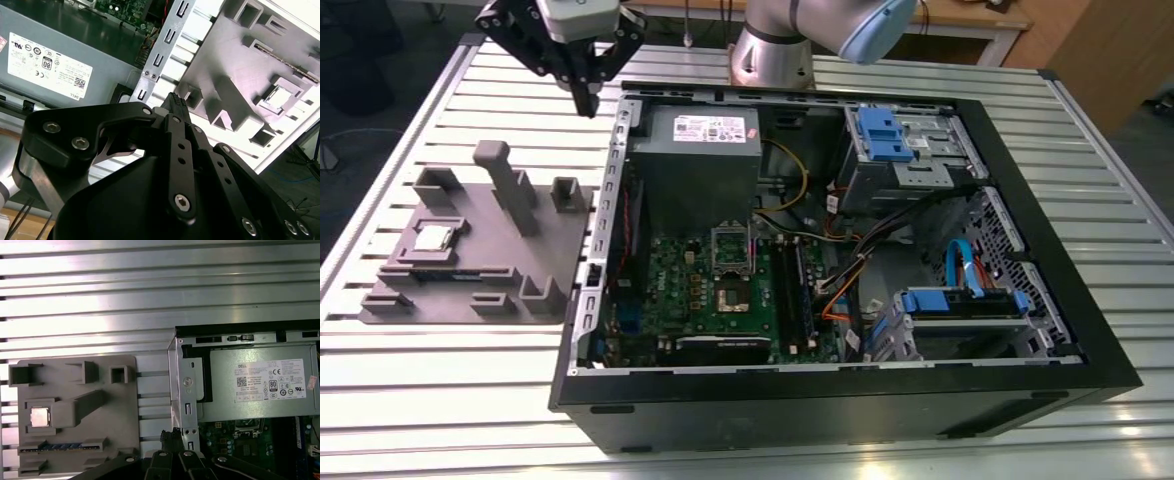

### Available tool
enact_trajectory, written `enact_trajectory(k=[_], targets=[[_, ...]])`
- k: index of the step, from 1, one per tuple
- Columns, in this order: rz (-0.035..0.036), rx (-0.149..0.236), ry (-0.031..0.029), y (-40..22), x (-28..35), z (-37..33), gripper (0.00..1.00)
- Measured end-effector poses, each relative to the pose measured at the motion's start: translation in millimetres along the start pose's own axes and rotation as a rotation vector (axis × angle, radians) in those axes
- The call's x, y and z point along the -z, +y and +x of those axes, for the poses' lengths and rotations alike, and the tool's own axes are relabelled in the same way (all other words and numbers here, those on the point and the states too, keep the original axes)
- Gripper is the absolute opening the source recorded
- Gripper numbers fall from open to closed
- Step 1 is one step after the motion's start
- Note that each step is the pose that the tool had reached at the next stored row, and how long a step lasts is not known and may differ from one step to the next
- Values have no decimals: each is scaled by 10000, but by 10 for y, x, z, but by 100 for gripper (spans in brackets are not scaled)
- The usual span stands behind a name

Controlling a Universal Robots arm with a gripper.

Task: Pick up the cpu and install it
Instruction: 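Reach for the cpu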

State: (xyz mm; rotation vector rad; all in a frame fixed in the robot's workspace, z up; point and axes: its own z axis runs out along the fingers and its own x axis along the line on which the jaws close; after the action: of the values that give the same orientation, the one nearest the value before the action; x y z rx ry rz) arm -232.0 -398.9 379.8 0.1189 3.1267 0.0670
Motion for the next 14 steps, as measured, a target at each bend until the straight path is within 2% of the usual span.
enact_trajectory(k=[14], targets=[[0,0,1,-2,-7,27,10]])
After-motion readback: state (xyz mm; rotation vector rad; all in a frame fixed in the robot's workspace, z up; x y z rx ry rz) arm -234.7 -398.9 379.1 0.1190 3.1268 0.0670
